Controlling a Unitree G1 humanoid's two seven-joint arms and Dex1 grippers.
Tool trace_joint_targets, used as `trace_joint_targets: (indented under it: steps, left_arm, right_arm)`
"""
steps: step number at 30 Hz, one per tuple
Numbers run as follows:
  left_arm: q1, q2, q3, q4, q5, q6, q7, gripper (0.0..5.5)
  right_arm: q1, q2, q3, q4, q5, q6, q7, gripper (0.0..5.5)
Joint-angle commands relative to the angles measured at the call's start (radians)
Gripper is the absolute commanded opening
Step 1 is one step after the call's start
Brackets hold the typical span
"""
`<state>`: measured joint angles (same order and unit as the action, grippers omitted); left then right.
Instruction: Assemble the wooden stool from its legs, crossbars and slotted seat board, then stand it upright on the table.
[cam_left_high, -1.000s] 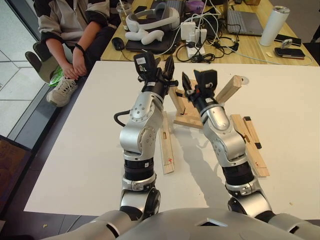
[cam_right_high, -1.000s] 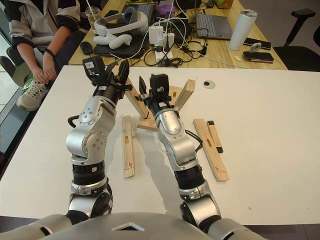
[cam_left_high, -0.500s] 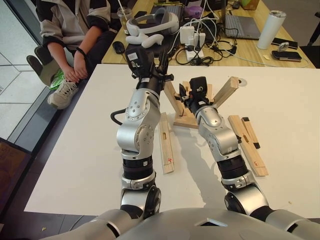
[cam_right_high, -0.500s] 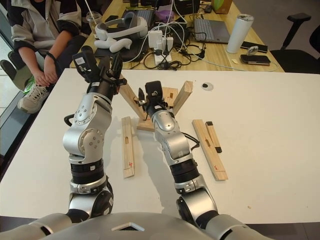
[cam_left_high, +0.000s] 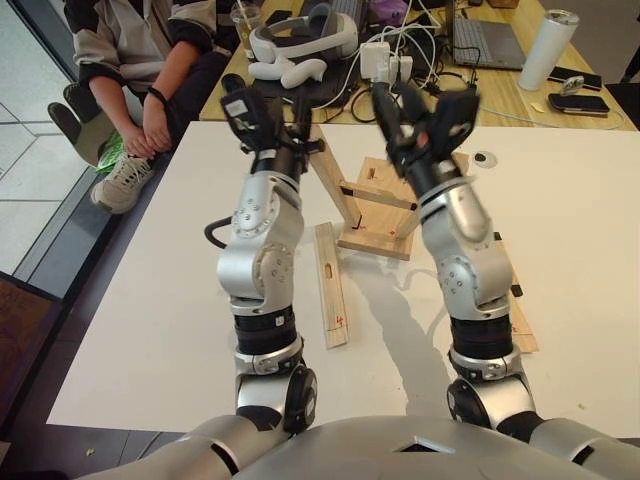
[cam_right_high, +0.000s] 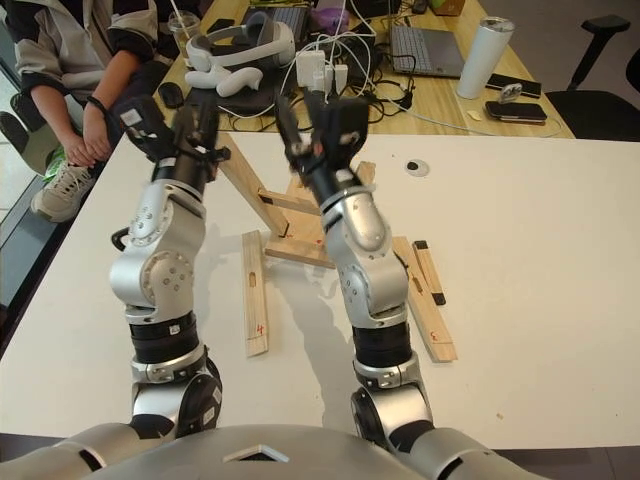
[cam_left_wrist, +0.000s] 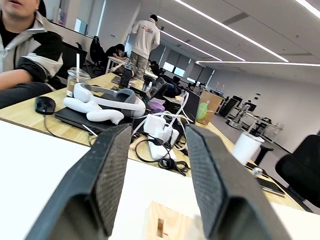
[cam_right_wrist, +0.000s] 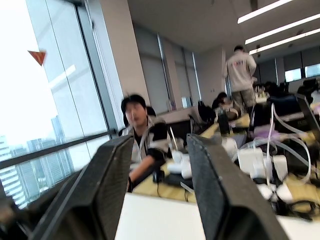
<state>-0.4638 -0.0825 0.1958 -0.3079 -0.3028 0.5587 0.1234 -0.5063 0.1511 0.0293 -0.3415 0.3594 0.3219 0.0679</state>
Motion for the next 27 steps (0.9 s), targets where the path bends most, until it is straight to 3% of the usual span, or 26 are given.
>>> trace_joint_targets:
  steps: [1, 3, 5, 8, 11, 14, 18, 22, 24, 27]
  left_arm:
    - [-0.053, 0.041, 0.039, -0.005, -0.029, 0.037, 0.004, 2.01]
    - [-0.104, 0.069, 0.06, -0.012, -0.057, 0.062, 0.0, 2.01]
    - [-0.197, 0.1, 0.077, -0.019, -0.089, 0.097, -0.001, 2.01]
    - [-0.303, 0.127, 0.073, -0.007, -0.133, 0.13, -0.025, 2.01]
    - [-0.335, 0.15, 0.032, 0.046, -0.125, 0.124, -0.066, 2.01]
    - [-0.443, 0.203, 0.042, 0.094, -0.131, 0.116, -0.096, 2.01]
    - [-0.673, 0.325, 0.143, 0.133, -0.212, 0.155, -0.118, 2.01]
    - [-0.61, 0.271, 0.182, 0.091, -0.324, 0.274, -0.063, 2.01]
    - [-0.444, 0.213, 0.078, 0.068, -0.324, 0.423, -0.02, 2.01]
    - [-0.092, 0.157, -0.297, 0.179, -0.254, 0.588, -0.056, 2.01]
  right_arm:
    - [-0.161, -0.054, -0.219, -0.111, 0.123, 0.061, -0.137, 2.0]
    - [-0.141, -0.122, -0.308, -0.132, 0.146, 0.1, -0.178, 2.0]
    - [0.03, -0.18, -0.302, -0.148, 0.061, 0.149, -0.186, 2.0]
    - [0.39, -0.17, -0.193, -0.185, -0.037, 0.194, -0.193, 2.0]
    - [0.628, -0.118, -0.041, -0.196, -0.081, 0.191, -0.195, 2.0]
    - [0.687, -0.101, 0.052, -0.196, -0.119, 0.168, -0.184, 2.0]
    - [0.708, -0.098, 0.062, -0.201, -0.143, 0.14, -0.183, 2.0]
    - [0.705, -0.102, 0.056, -0.195, -0.151, 0.138, -0.176, 2.0]
    - [0.696, -0.104, 0.052, -0.192, -0.153, 0.142, -0.169, 2.0]
    - [0.68, -0.105, 0.04, -0.189, -0.155, 0.148, -0.167, 2.0]
